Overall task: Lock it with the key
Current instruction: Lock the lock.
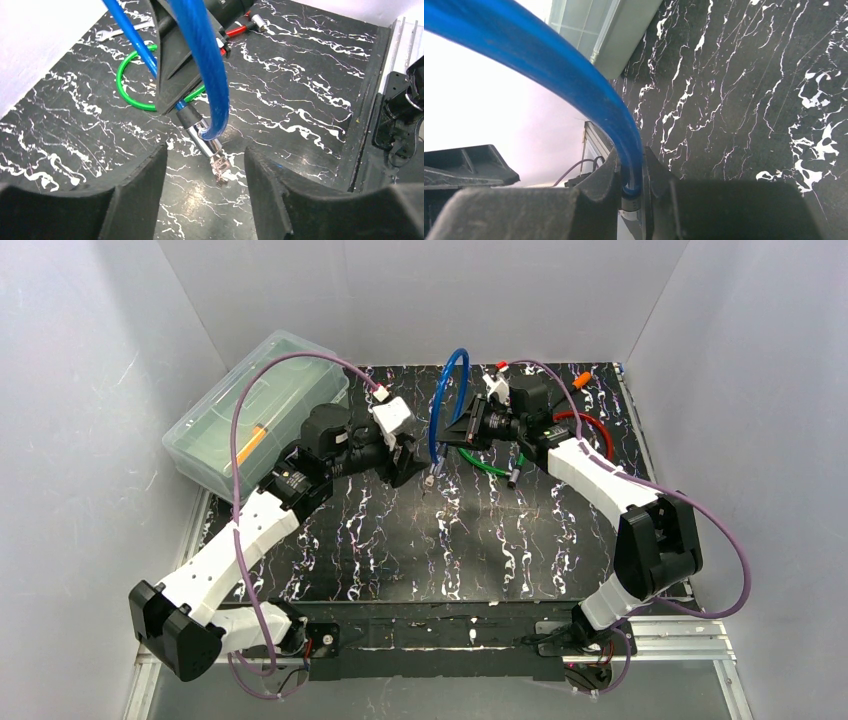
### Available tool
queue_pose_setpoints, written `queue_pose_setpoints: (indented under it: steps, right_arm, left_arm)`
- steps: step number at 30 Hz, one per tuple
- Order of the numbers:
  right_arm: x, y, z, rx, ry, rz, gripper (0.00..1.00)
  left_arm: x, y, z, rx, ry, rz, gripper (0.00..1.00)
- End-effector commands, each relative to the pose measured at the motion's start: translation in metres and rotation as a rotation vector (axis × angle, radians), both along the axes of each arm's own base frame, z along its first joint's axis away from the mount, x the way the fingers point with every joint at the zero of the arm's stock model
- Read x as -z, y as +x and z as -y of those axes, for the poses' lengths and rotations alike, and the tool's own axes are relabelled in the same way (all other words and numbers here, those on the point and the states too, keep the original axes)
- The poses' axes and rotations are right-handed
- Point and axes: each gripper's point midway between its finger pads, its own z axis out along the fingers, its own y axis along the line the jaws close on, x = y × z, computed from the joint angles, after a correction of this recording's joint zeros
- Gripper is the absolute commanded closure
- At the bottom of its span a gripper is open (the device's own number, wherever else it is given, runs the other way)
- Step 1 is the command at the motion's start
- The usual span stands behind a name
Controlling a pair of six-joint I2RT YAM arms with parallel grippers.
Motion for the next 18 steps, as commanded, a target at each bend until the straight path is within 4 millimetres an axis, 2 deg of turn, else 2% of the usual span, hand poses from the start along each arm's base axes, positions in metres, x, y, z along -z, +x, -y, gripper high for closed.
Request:
queue_pose_setpoints:
  steps: [1, 4, 9, 13, 16, 18]
  right_arm:
    - [-0.038, 0.012, 0.001, 0.025, 0.034, 0.098, 0.99]
    - [-0.034, 0.019, 0.008, 0.059, 0.008, 0.072, 0.99]
    - [-0.034, 0.028, 0.017, 0.112, 0.018, 0.033, 0.99]
    - [-0.037, 0.032, 0.020, 0.139, 0.028, 0.022, 0.99]
    - [-0.040, 0.033, 0.021, 0.150, 0.044, 0.016, 0.99]
    - [-0.042, 0.033, 0.020, 0.151, 0.055, 0.013, 0.99]
  left_arm:
    - [-0.026, 0.003, -0.012, -0.103, -0.061, -0.039, 0.41]
    - [-0.023, 0.005, -0.022, -0.171, -0.073, -0.080, 0.38]
    - [0.003, -0.002, -0.036, -0.206, -0.057, -0.053, 0.40]
    - [0.025, -0.005, -0.039, -0.196, 0.004, 0.018, 0.43]
    - [0.034, 0.001, -0.040, -0.225, 0.045, 0.082, 0.48]
    - [0.033, 0.005, -0.034, -0.223, 0.059, 0.156, 0.53]
